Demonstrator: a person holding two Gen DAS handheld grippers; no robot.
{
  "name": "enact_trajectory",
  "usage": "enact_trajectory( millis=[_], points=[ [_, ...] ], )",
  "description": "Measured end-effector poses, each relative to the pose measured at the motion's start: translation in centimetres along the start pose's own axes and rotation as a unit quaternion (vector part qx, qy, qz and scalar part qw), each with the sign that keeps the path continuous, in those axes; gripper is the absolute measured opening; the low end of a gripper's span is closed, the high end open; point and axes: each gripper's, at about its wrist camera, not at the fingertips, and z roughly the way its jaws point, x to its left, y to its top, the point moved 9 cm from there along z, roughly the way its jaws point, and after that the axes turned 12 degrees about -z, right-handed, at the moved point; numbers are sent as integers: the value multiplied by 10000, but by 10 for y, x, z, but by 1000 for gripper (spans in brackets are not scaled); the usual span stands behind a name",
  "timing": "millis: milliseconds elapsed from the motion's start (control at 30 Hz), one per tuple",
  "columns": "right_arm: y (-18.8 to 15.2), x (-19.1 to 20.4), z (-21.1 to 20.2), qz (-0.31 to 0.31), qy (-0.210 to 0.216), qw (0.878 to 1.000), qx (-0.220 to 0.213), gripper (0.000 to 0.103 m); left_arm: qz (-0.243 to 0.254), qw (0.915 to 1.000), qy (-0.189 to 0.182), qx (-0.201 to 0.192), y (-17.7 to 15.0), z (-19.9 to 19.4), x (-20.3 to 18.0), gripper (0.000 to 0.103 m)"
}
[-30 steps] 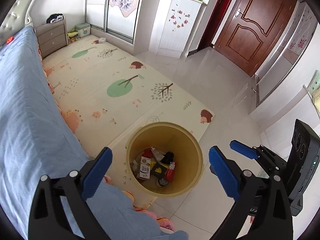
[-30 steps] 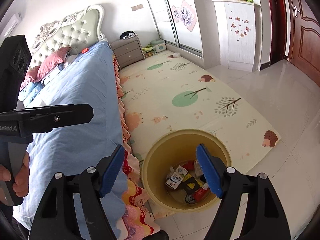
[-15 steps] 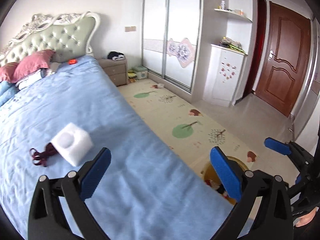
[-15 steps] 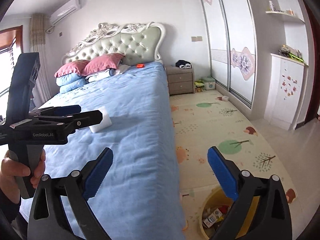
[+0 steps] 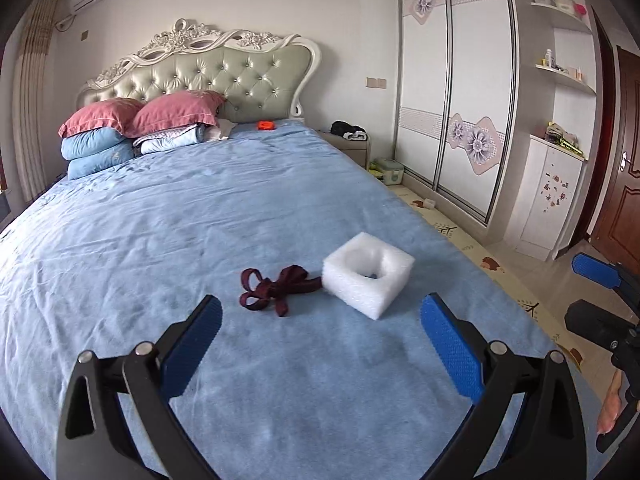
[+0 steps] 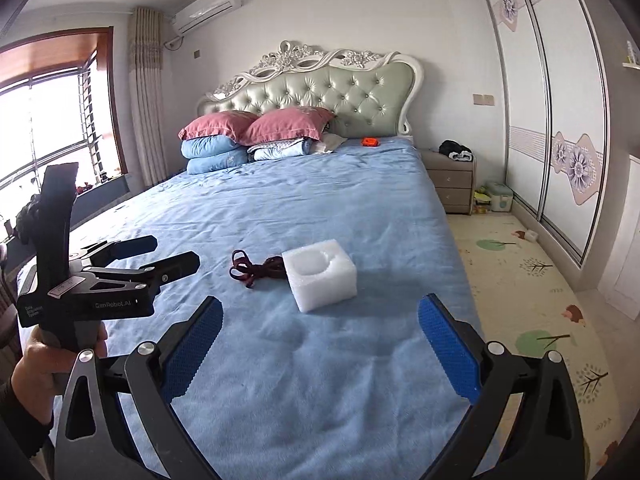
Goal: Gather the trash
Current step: 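Move both tools back over the bed toward the white foam block, then grasp the white foam block with the right gripper while the left grasps the maroon ribbon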
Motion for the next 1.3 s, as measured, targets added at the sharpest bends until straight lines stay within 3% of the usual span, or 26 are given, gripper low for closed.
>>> enact_trajectory(
  millis=[167,433,600,700,1033,1133,1300],
  points=[
    [0,16,42,42,266,9993,258,95,-30,10000,45,-52,6,18,30,99],
    [-12,14,113,-132,451,9946,930,95,-41,9992,-112,373,-1,72,49,99],
    [-22,3,152,-163,404,9905,1303,95,-266,9980,-231,534,-6,91,56,99],
    [-25,-1,171,-295,366,9885,1439,95,-160,9979,-224,580,-8,99,58,99],
    [-33,2,221,-474,550,9794,1886,95,85,9973,-164,709,-11,119,55,99],
    [-30,4,223,-517,509,9806,1820,85,99,9970,-191,745,-10,124,53,99],
    [-24,-2,211,-381,466,9840,1674,83,111,9955,-135,932,-14,141,51,99]
  ],
)
